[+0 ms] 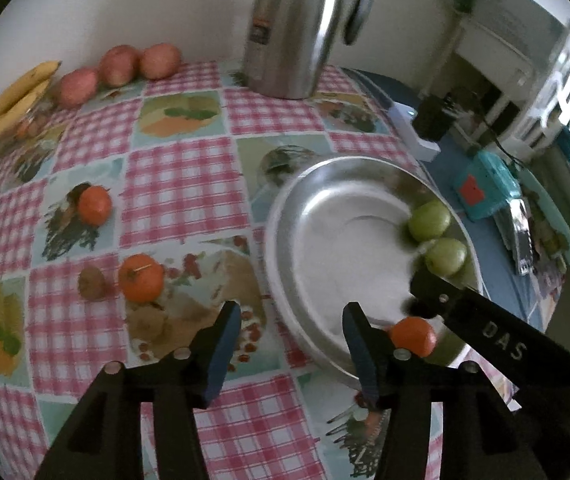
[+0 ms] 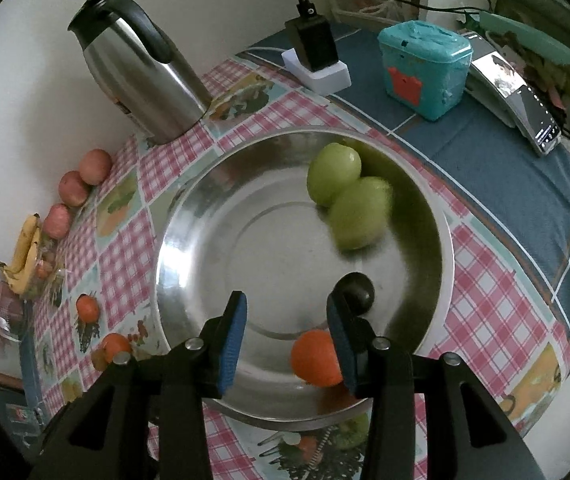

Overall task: Organize fruits
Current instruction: 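Open left tool dropping the pear while right tool releases the mandarin into the plate, then move both open tools back toward the fruit on the tablecloth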

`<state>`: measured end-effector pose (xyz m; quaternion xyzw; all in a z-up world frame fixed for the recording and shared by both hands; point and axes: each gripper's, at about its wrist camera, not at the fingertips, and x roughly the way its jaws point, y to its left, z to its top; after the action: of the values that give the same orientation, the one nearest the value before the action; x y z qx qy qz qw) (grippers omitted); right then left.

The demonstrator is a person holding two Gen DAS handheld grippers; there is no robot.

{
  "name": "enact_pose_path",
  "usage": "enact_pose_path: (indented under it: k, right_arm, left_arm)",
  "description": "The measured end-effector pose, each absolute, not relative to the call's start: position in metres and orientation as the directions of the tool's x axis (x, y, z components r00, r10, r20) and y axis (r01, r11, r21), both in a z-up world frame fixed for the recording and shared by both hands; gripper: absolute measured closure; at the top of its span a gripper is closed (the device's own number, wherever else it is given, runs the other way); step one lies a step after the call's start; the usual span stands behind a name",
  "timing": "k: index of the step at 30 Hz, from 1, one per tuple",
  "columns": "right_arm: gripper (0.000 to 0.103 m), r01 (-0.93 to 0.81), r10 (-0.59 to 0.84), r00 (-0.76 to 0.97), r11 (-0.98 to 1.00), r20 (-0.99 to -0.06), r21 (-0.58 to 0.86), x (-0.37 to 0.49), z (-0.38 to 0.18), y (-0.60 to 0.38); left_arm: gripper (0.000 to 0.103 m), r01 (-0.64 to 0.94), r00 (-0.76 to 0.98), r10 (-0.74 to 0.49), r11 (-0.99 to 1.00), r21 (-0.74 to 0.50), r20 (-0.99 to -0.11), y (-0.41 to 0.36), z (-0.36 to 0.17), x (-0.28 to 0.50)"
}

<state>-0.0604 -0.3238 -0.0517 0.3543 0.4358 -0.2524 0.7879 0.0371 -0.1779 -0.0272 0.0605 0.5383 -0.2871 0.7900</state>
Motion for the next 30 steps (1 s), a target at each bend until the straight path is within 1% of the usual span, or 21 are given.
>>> enact_pose_path:
  k: [8,12,15,21,25,26,28,30]
  right_arm:
    - [0.060,0.684,-0.081,0.491,0.653,-0.867,0.327,-0.055,-0.051,-0.318]
    - [0.060,0.655,-0.071,0.490,0.687,-0.869,0.313,-0.049,-0.050,-0.309]
    - [0.060,0.630,-0.066,0.490,0.717,-0.869,0.300,-0.044,-0.048,-0.300]
    - [0.060,0.558,-0.060,0.491,0.788,-0.869,0.260,-0.031,-0.044,-0.274]
    - [0.060,0.507,-0.059,0.492,0.830,-0.868,0.231,-0.024,-0.040,-0.255]
    - [0.060,0.496,-0.059,0.493,0.839,-0.868,0.224,-0.023,-0.040,-0.251]
    - [0.060,0.479,-0.059,0.492,0.851,-0.869,0.214,-0.020,-0.039,-0.245]
    - [0.060,0.469,-0.058,0.489,0.859,-0.870,0.207,-0.018,-0.040,-0.242]
  left_arm:
    - [0.041,0.347,0.300,-0.280,0.923,-0.169,-0.912,-0.139,-0.028,0.060]
    - [0.039,0.238,0.325,-0.191,0.964,-0.115,-0.926,-0.111,-0.029,0.071]
    - [0.039,0.171,0.319,-0.146,0.981,-0.094,-0.937,-0.091,-0.031,0.079]
    - [0.038,0.066,0.293,-0.131,0.991,-0.117,-0.947,-0.057,-0.037,0.087]
    - [0.037,0.027,0.292,-0.138,0.990,-0.136,-0.946,-0.045,-0.037,0.089]
    - [0.037,0.023,0.293,-0.139,0.990,-0.138,-0.946,-0.044,-0.037,0.089]
    - [0.031,0.019,0.294,-0.140,0.990,-0.140,-0.945,-0.042,-0.037,0.090]
    - [0.029,0.021,0.296,-0.139,0.990,-0.139,-0.945,-0.042,-0.037,0.090]
